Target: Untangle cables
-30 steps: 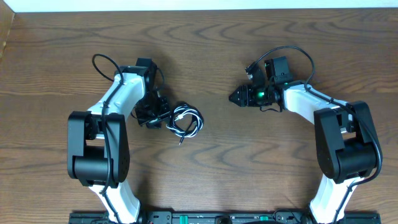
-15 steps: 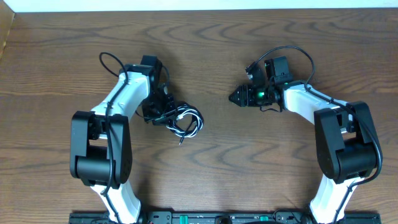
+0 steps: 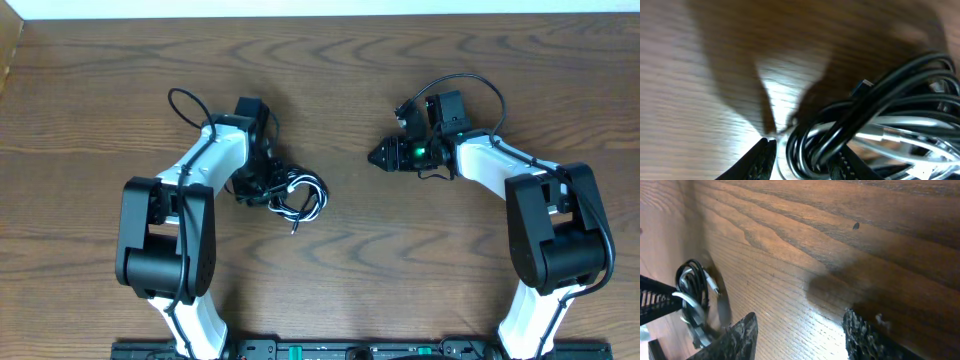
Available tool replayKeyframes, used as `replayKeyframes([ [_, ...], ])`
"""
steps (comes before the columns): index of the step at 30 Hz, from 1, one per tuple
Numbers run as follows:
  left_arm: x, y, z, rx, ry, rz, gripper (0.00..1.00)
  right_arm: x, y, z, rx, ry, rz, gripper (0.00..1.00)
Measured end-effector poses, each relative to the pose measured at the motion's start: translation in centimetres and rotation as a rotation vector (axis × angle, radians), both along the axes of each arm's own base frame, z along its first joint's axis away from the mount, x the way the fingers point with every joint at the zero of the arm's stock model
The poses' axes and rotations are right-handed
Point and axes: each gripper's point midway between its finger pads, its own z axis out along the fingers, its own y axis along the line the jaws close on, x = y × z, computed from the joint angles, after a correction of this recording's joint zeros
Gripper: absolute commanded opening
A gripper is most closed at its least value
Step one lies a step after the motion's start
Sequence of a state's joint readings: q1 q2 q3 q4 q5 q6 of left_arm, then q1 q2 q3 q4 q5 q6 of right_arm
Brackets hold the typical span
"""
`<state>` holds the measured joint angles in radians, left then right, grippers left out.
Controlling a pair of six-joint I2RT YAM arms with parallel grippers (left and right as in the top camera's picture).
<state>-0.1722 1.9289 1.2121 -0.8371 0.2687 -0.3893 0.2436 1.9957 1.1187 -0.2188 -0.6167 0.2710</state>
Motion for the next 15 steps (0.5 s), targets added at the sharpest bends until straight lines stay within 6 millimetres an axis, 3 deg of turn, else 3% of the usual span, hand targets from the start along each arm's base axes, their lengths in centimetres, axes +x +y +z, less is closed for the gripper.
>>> replayKeyframes([
  [4, 0.4, 0.8, -0.4, 0.052, -0.018, 0.021, 0.27, 0.0, -0.1, -0.1, -0.007, -0.001, -0.003, 0.45],
  [7, 0.7, 1.1, -0.5, 0.067, -0.032, 0.027, 0.27, 0.1, -0.2, -0.2, -0.012, 0.002, -0.009, 0.52],
  [10, 0.9, 1.2, -0.5, 0.074, -0.039, 0.029, 0.14, 0.0, -0.1, 0.0, -0.001, 0.006, -0.006, 0.54],
  [12, 1.6, 1.1, -0.5, 0.07, -0.072, 0.029, 0.08, -0.1, 0.0, 0.4, 0.034, 0.014, 0.003, 0.54],
  [15, 3.5, 0.1, -0.4, 0.016, -0.156, -0.023, 0.08, -0.3, -0.1, 0.9, 0.084, 0.02, 0.024, 0.51],
])
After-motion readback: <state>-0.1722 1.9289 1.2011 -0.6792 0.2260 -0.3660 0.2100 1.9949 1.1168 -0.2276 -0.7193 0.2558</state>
